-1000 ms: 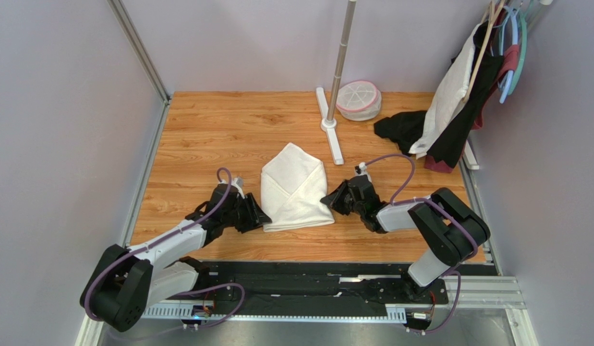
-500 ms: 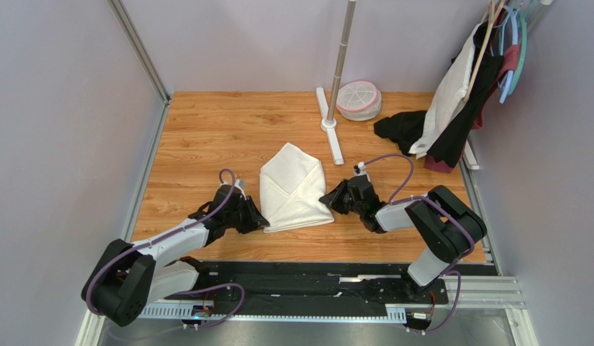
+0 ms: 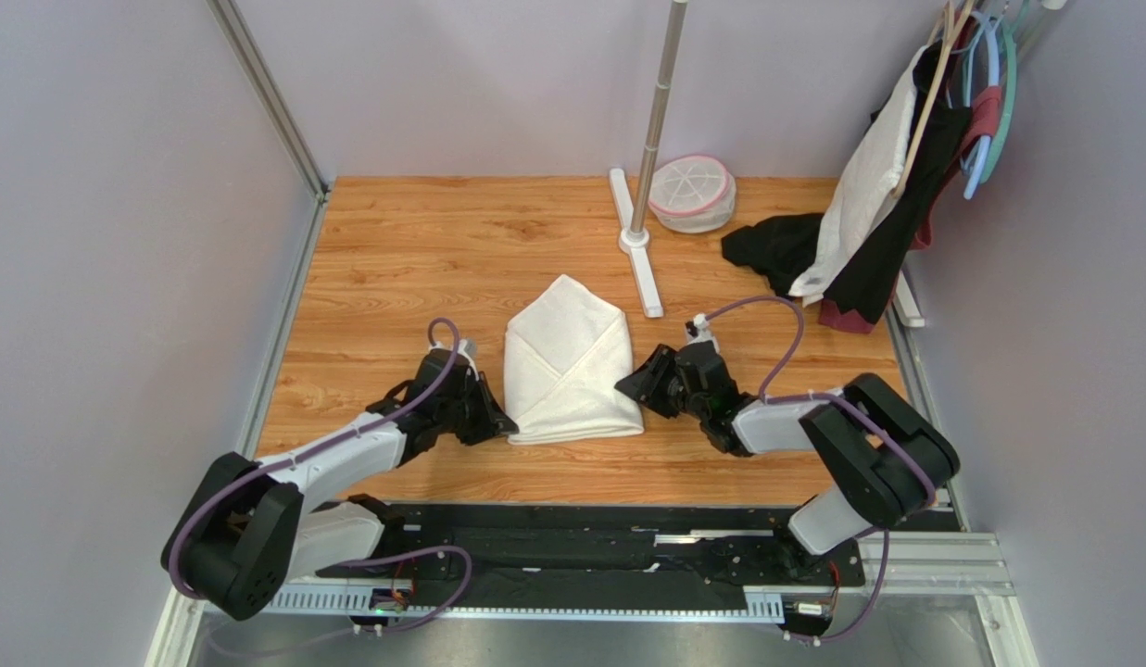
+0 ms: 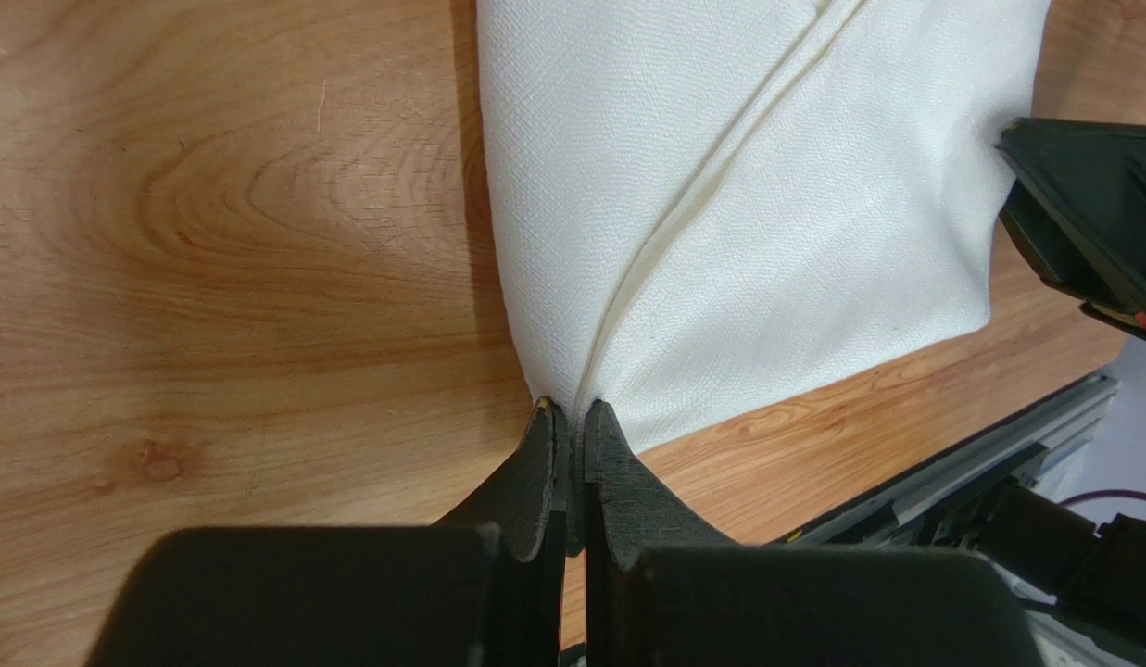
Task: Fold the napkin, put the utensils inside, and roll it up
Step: Roll the napkin with the utensil
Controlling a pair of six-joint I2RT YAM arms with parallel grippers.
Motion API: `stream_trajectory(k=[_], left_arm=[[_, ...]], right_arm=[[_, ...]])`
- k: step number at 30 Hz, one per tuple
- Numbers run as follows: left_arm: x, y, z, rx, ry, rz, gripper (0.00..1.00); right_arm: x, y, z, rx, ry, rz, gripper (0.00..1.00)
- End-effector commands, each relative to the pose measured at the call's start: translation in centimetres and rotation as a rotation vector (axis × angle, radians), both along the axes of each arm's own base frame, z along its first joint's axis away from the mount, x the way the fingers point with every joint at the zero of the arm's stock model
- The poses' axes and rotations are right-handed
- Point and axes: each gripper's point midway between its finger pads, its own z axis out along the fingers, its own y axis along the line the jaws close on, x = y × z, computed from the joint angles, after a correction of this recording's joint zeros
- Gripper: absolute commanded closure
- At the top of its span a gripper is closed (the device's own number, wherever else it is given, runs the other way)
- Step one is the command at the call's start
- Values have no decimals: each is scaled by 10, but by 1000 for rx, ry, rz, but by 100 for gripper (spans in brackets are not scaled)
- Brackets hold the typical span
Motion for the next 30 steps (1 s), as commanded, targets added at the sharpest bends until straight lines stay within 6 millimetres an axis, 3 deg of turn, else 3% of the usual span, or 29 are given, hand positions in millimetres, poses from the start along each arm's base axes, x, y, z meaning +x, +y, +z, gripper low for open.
stream_trajectory(k=[1,2,3,4,5,10,13,16,18,19,21,23,24,30], left_arm=[[15,-1,17,76,-55,-81,100],[17,-2,19,89,-60,-99,100],[24,-3,24,111,-78,-127,100],[22,-1,23,131,-63,-148,100],[24,-2,24,137,-62,-166,100],[34,0,26,104,-19,-254,100],[33,2,25,112,13,-307,100],[35,0,23,109,37,-335,100],[40,2,20,142,43,-343,100],[37,6,18,161,61,-345,100],[40,8,16,183,67,-344,100],[41,7,17,180,66,-349,100],[42,8,17,181,66,-351,100],[47,11,12,193,91,-356,100]], right_arm=[[-35,-37,-20,-248,-3,88,46],[-35,-37,-11,-278,-58,134,45],[-33,-46,-7,-338,-89,129,35],[-31,-41,17,-329,-177,149,28],[-31,-43,24,-380,-244,200,20],[-45,-24,76,-466,-525,383,20],[-52,-11,88,-546,-645,474,20],[-53,9,91,-591,-697,563,19],[-60,27,80,-630,-703,648,20],[-58,39,90,-646,-743,665,20],[-63,55,80,-703,-768,723,20],[-61,70,85,-742,-821,756,20],[-63,79,73,-777,-821,796,21],[-58,104,59,-926,-914,870,23]])
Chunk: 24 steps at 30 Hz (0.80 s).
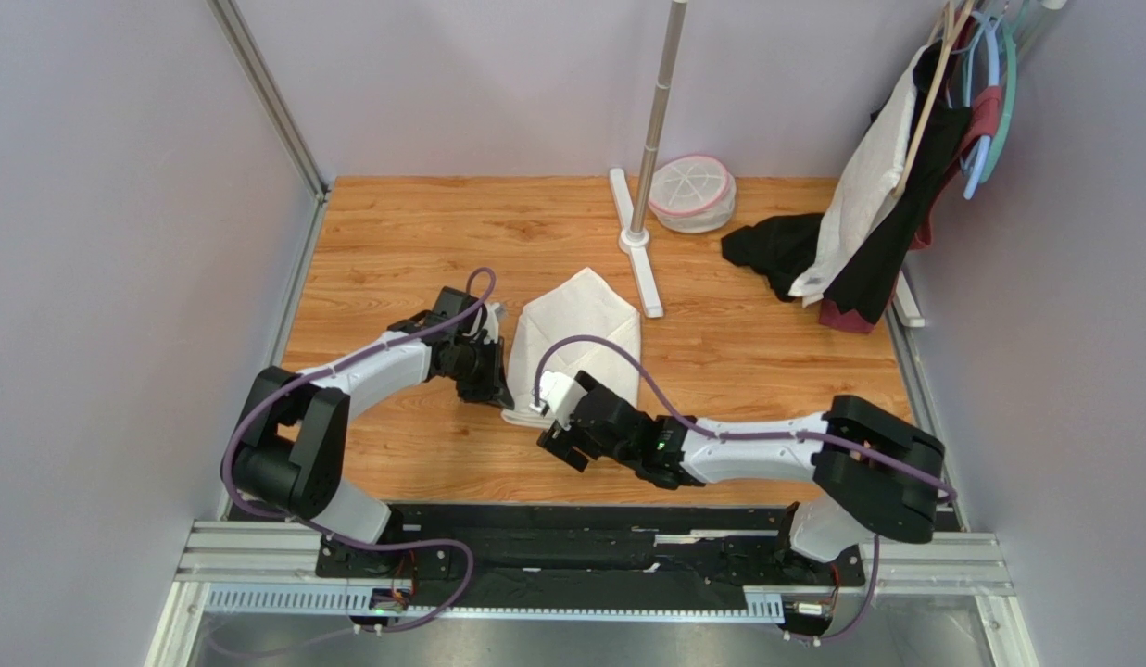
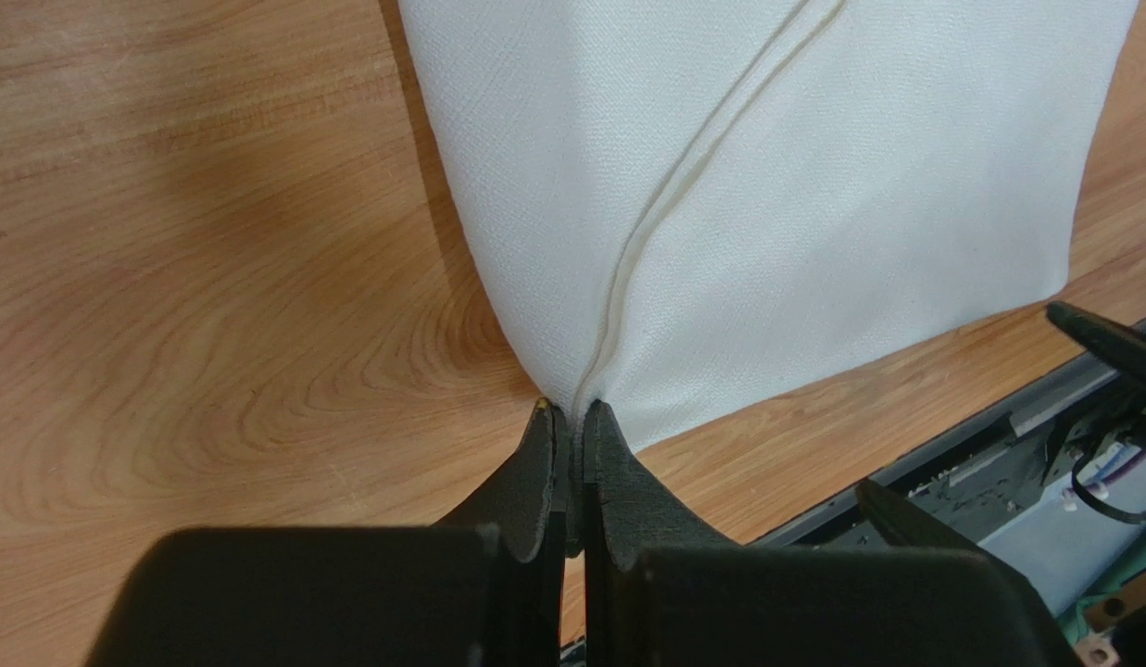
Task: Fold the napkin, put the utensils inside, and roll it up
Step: Roll the napkin with the utensil
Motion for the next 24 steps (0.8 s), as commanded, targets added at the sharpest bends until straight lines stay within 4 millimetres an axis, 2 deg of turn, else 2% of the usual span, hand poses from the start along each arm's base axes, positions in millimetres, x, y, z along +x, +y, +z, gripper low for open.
stream_trajectory(k=[1,6,13,19,24], left_arm=[[7,3,3,18,-10,-28,100],[11,5,5,19,-15,-27,100],[14,5,6,13,-16,-25,100],[16,6,10,8,-24,-19,100],[17,6,10,6,-26,-17,100]], right_arm=[[18,19,8,-70,-168,40,23],[18,26,-5,-149,-218,74,25],[25,22,-23,-245,-292,58,32],[21,18,-41,-307,-297,60,60],[12,21,-48,-317,-259,88,75]])
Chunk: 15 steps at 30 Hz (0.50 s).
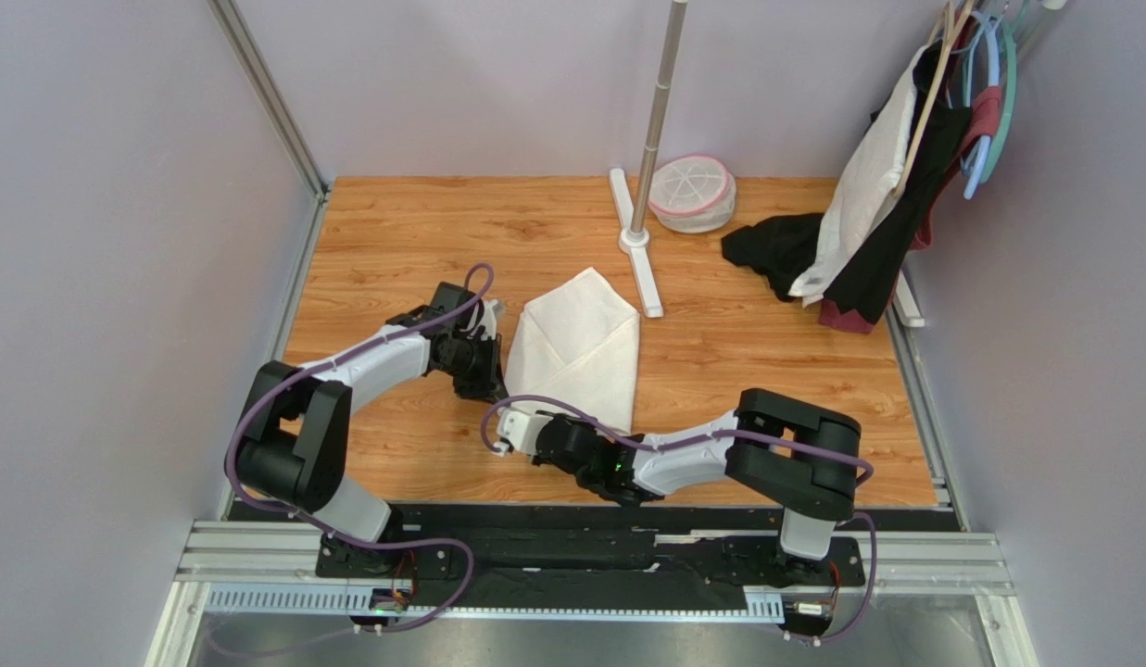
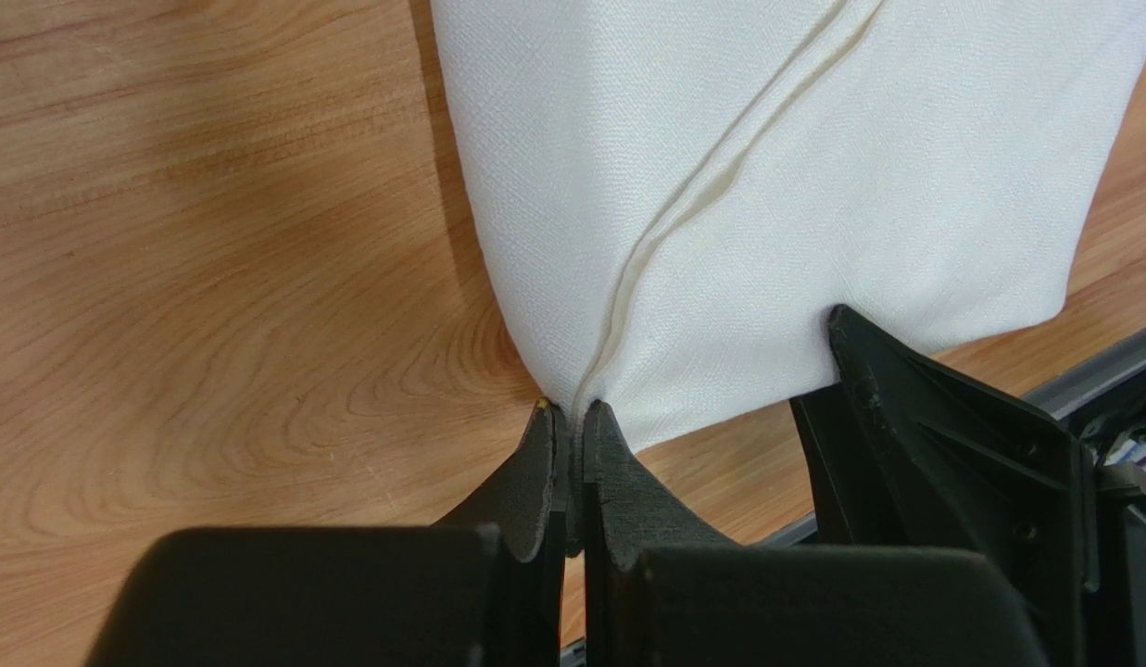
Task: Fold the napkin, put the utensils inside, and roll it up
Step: Roll the napkin with the utensil
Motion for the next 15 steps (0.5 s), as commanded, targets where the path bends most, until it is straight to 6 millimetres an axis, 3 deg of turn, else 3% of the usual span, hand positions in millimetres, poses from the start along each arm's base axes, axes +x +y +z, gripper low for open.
stream_trajectory(k=[1,4,7,8,9,11,12,15], left_arm=[[11,-1,11,-8,-42,-11,100],[12,-1,13,-12,-51,-10,100],[13,-1,16,-16,-61,-4,98],[14,0,17,-17,-65,0,92],[15,0,18,-18,-69,5,74],[18,4,22,-18,-82,26,52],[19,6,24,-16,-89,35,36],[25,18,32,13,-138,98,23]], right_arm=[[-6,1,-12,-40,33,8,80],[-15,5,-17,-45,87,30,93],[-21,8,-21,-55,132,49,100],[-25,7,-25,-67,155,61,100],[-26,11,-23,-59,168,66,100],[-32,11,-26,-76,209,84,100],[-34,13,-26,-75,223,85,100],[-40,12,-25,-84,293,94,100]])
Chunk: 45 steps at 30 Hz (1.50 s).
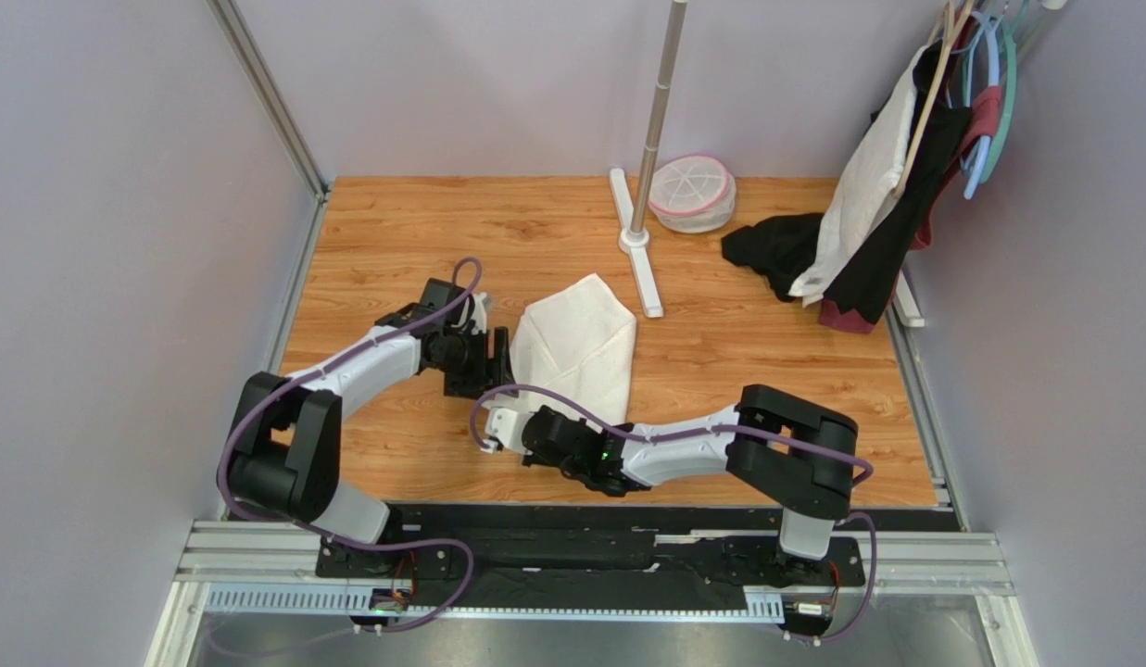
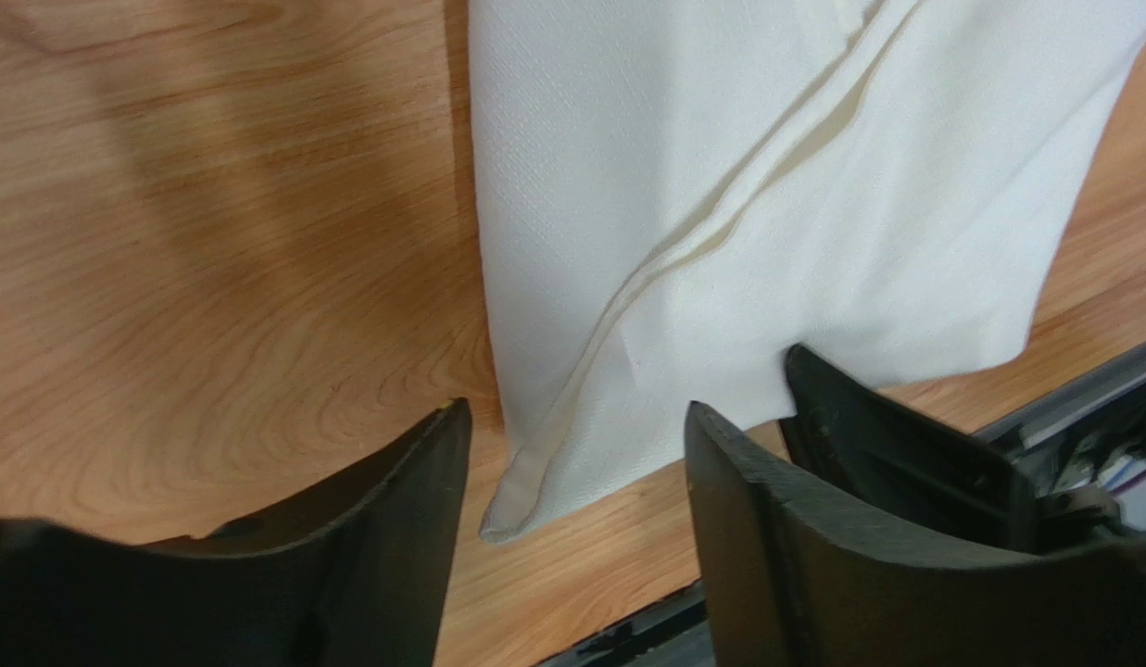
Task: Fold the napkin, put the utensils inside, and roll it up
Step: Roll the napkin with the utensil
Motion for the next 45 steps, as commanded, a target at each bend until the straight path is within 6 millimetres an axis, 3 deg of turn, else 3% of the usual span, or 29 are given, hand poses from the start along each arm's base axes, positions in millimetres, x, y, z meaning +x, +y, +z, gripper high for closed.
stream_trajectory(k=[1,7,10,15,23,31,34,40,45], left_arm=[[19,14,31,15,-135,90,21],[18,45,41,87,-249,236,19],[10,49,41,71,-277,263,19],[0,39,45,-25,-304,270,19],[-11,10,27,-204,-219,273,17],[-7,-2,11,-241,-155,247,18],[-4,-2,6,-229,-146,236,23],[-1,-5,4,-227,-136,213,46],[-2,-7,-1,-234,-136,193,51]], right_arm=[[-26,-5,-18,-48,203,29,100],[-27,-4,0,40,370,12,100],[-25,0,5,93,465,21,100],[-14,3,15,207,656,10,100],[2,1,12,288,842,-5,100],[7,2,6,294,884,-15,100],[8,3,6,297,890,-14,100],[11,0,3,310,918,-21,100],[13,-2,2,316,929,-27,100]])
